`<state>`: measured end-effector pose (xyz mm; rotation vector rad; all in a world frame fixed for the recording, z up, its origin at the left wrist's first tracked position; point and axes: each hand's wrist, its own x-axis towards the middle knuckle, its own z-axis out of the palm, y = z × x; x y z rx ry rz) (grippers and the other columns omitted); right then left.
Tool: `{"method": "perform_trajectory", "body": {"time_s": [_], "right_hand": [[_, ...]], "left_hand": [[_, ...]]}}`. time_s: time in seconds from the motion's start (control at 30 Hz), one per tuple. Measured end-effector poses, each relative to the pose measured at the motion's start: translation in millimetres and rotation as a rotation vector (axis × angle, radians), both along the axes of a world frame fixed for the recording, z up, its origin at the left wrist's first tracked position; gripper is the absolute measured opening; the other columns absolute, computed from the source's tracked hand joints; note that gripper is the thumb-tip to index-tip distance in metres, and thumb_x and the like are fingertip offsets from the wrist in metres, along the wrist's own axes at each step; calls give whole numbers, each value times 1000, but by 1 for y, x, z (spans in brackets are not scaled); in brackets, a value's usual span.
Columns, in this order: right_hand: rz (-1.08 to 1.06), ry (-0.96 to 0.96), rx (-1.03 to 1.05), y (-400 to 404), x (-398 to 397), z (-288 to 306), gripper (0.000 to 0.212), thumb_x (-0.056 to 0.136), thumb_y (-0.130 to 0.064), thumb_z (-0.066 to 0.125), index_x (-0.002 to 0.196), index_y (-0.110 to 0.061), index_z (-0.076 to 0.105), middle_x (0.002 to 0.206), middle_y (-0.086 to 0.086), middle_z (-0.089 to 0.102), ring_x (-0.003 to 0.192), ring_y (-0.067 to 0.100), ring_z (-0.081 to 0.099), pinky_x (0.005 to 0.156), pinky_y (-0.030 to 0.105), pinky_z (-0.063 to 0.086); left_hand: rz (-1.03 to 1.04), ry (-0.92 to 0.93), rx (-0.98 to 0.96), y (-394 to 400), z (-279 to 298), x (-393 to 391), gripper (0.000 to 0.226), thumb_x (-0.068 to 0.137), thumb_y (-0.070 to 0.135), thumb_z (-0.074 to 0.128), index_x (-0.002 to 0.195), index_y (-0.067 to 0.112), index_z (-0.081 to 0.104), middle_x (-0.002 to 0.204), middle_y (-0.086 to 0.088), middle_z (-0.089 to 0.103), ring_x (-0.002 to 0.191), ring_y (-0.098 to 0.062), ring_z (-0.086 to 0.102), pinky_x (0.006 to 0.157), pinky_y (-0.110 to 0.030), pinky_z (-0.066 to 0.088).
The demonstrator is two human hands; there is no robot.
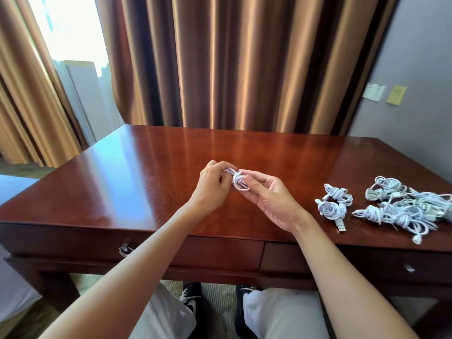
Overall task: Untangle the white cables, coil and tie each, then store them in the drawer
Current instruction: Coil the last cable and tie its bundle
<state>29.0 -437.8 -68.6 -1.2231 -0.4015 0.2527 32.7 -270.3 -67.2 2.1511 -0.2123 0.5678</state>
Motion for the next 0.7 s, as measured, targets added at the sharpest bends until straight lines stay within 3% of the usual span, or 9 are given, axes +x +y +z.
{"method": "perform_trajectory", "body": {"time_s": [0.17,0.27,0.37,0.57,0.7], "right_hand": [[-58,-116,-123,5,3,-7,31,105,-9,50,131,5,58,121,21,70,112,27,70,98,29,55],[-204,-282,-295,9,6,-8,22,104,-12,54,119,-5,67,111,14,74,104,22,73,94,35,58],[-397,-440,-410,10,7,-8,11,99,-18,65,104,-18,75,95,1,78,91,15,76,86,41,62],[-533,-539,-600,12,9,-13,13,101,-21,62,95,-14,70,86,-8,76,79,4,73,77,36,61],[-567,-501,-466,13,8,-15,13,99,-21,65,95,-12,74,84,-5,77,79,8,74,77,35,61]], "left_hand": [[-63,90,-70,6,-2,3,32,86,15,48,93,34,72,92,-6,68,83,-21,67,82,-40,58],[-66,119,-120,5,-4,3,34,84,12,48,90,33,74,91,-9,72,83,-21,68,77,-34,57],[-49,120,-287,3,-6,4,34,78,15,47,84,33,75,82,-7,75,80,-30,71,79,-47,59],[-8,113,-336,-2,-8,4,35,75,14,42,72,27,74,76,-4,73,77,-31,70,75,-53,58],[25,129,-383,-7,-9,7,37,82,4,42,73,25,72,77,-6,74,78,-29,70,75,-48,57]]}}
